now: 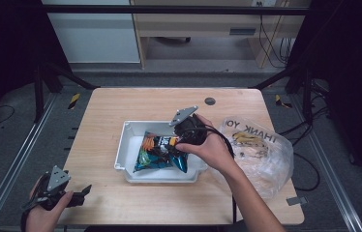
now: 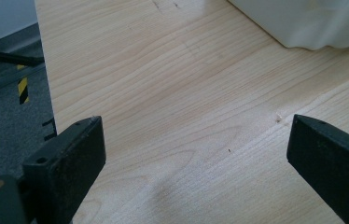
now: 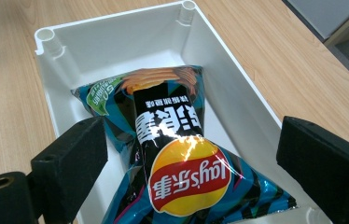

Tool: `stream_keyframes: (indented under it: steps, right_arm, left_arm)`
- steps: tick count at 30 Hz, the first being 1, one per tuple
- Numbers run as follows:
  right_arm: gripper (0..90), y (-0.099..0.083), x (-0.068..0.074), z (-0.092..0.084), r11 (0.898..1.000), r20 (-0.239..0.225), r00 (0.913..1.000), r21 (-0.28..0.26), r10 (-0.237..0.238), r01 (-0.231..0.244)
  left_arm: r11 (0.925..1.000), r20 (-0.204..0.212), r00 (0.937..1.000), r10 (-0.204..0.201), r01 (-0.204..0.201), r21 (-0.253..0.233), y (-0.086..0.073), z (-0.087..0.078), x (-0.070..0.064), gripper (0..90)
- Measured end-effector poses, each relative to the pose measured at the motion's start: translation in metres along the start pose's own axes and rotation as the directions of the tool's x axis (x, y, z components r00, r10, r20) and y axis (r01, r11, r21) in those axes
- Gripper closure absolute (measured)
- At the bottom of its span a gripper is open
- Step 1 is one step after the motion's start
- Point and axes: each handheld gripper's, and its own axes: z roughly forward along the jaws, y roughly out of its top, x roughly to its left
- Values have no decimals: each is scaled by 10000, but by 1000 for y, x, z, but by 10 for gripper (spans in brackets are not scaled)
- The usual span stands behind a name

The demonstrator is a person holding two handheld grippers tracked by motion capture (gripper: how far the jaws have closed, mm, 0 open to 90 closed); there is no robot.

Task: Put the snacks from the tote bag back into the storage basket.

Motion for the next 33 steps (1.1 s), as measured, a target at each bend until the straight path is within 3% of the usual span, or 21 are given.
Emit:
stream_keyframes:
  steps: [4,10,16,22,26,33]
  right_arm:
    - [90,0,1,2,9995,95,9998,291,156,-159]
    - [95,6,2,2,9995,112,9995,109,309,-310]
    - [97,8,5,-5,9988,574,9971,10,496,-498]
    - [90,5,7,-15,9943,998,9896,-351,1038,-1008]
    - [86,4,4,-19,9932,1206,9865,-496,1110,-1056]
    - [86,-1,1,-25,9855,1735,9710,-696,1646,-1547]
  left_arm:
    - [9999,-4,10000,-68,68,-114,0,-2,2,40]
    - [9998,-1,9999,-130,130,-174,0,-2,3,39]
    - [9998,-97,9999,-105,103,-191,-1,-4,2,39]
    - [9998,-181,9998,-98,95,-177,-1,-5,1,38]
    - [9997,-196,9997,-163,160,-183,-1,-4,3,38]
    - [9994,-225,9995,-226,220,-256,-1,-6,3,38]
